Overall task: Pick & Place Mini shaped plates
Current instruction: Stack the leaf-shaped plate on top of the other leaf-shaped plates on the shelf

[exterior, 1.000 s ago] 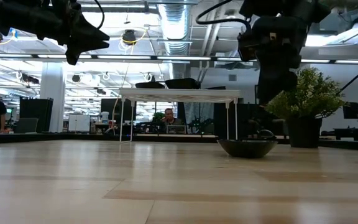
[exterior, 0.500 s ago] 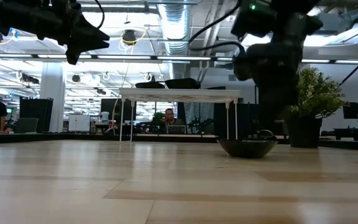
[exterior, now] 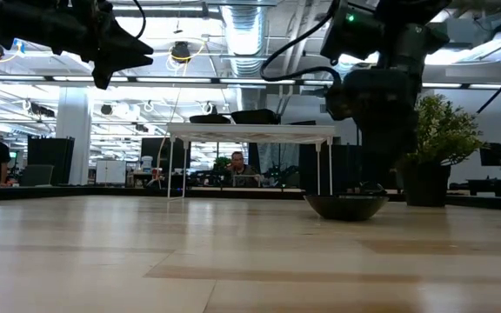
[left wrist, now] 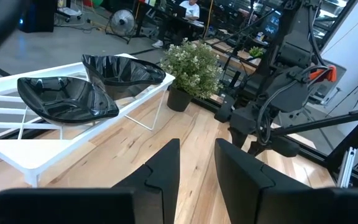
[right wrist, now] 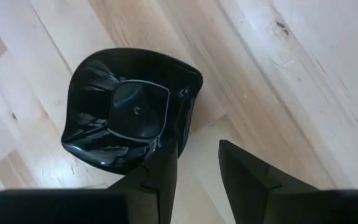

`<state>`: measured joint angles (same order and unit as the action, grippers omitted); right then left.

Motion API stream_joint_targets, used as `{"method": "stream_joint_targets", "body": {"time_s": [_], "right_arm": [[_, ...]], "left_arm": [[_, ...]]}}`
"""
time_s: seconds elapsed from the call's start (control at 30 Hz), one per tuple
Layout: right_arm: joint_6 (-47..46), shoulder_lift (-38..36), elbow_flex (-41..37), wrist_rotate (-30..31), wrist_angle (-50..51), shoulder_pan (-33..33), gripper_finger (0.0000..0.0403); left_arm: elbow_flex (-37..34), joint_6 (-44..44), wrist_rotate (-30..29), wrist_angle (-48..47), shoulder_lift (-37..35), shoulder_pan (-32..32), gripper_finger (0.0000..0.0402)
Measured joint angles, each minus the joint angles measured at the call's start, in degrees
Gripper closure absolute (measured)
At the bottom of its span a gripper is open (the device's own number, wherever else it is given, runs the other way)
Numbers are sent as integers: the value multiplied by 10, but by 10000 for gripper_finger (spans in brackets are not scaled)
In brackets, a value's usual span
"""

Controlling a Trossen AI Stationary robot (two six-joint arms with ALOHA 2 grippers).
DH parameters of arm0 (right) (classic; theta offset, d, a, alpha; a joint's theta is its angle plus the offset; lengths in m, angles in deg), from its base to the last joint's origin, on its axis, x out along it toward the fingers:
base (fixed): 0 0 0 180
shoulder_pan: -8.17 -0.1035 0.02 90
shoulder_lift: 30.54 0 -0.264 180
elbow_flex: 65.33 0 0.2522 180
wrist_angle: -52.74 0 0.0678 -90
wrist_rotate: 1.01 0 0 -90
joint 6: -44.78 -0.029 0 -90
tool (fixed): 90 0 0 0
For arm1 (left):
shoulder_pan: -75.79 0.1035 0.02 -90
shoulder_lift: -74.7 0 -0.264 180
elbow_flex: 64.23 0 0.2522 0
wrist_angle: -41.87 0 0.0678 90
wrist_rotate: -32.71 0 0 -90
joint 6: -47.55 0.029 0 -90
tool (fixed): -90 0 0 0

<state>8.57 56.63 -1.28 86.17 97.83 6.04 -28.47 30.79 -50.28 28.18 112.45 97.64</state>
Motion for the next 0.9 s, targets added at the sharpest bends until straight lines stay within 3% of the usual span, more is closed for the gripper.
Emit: {"method": "stream_joint_targets", "body": {"time_s": [0.43, 0.9], "right_arm": [[-13, 0, 0, -2, 27, -1, 289], [-9, 26, 0, -7, -26, -5, 289]], "left_arm": [[0, 0, 0, 0, 0, 0, 300], [0, 0, -1, 0, 0, 0, 300]]}}
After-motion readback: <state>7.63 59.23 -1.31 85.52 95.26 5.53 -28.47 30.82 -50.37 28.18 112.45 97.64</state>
